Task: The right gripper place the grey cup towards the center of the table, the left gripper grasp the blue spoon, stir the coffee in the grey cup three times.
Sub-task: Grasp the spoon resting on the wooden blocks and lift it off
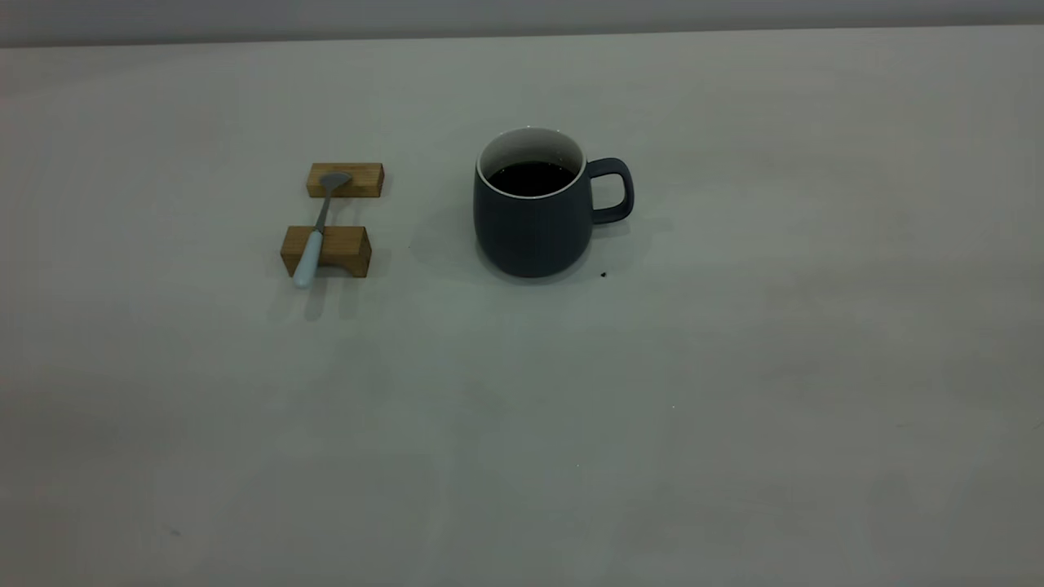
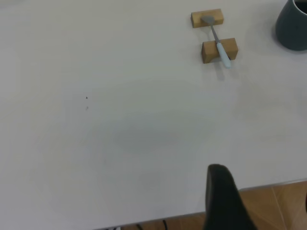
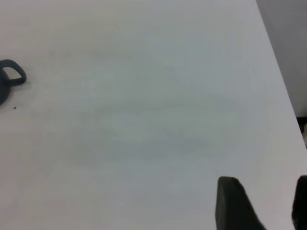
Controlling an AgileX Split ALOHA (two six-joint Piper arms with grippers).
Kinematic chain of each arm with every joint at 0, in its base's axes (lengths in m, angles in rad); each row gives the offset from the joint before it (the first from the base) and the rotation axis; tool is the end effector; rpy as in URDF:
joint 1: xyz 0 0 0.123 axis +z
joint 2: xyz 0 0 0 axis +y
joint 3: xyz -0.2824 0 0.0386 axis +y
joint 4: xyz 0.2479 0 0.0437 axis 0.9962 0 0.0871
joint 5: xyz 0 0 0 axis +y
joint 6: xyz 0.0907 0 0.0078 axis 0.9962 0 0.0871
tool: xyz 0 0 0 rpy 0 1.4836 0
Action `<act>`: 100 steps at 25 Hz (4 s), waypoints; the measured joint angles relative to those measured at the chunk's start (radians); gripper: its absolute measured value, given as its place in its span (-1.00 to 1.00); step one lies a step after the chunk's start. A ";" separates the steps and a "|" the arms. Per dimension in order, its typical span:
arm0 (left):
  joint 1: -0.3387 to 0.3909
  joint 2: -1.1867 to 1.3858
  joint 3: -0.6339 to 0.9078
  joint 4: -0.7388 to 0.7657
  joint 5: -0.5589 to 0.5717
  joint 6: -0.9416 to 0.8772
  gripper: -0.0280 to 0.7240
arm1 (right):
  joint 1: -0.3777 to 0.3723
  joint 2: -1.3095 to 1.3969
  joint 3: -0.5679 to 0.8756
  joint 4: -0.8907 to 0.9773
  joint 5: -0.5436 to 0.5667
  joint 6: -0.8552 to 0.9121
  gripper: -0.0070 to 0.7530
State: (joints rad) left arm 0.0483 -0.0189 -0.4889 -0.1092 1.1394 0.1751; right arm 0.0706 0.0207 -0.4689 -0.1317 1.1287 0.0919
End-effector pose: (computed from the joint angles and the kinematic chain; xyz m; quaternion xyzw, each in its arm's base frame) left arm -0.0097 -0.0095 0.2681 0.0596 0.8679 0.0006 0.4932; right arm -0.0013 -0.0109 0.2639 0.0125 0.8809 -0.0275 0.4723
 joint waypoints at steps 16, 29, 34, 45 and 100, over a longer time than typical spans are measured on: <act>0.000 0.541 -0.086 -0.021 -0.073 -0.094 0.69 | 0.000 0.000 0.000 0.000 0.000 0.000 -0.35; -0.059 1.309 -0.216 -0.180 -0.463 0.011 0.67 | 0.000 0.000 0.000 0.000 0.000 0.000 -0.35; -0.186 1.585 -0.304 -0.139 -0.612 -0.101 0.66 | 0.000 0.000 0.000 0.000 0.000 0.000 -0.35; -0.295 2.102 -0.648 -0.037 -0.654 -0.263 0.66 | 0.000 0.000 0.000 0.000 0.000 0.000 -0.35; -0.327 2.430 -0.902 -0.034 -0.656 -0.316 -0.62 | 0.000 0.000 0.000 -0.001 0.000 0.000 -0.35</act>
State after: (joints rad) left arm -0.2789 2.4113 -1.3912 -0.1436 0.4835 -0.1406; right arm 0.0706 0.0205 -0.4689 -0.1326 1.1287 0.0919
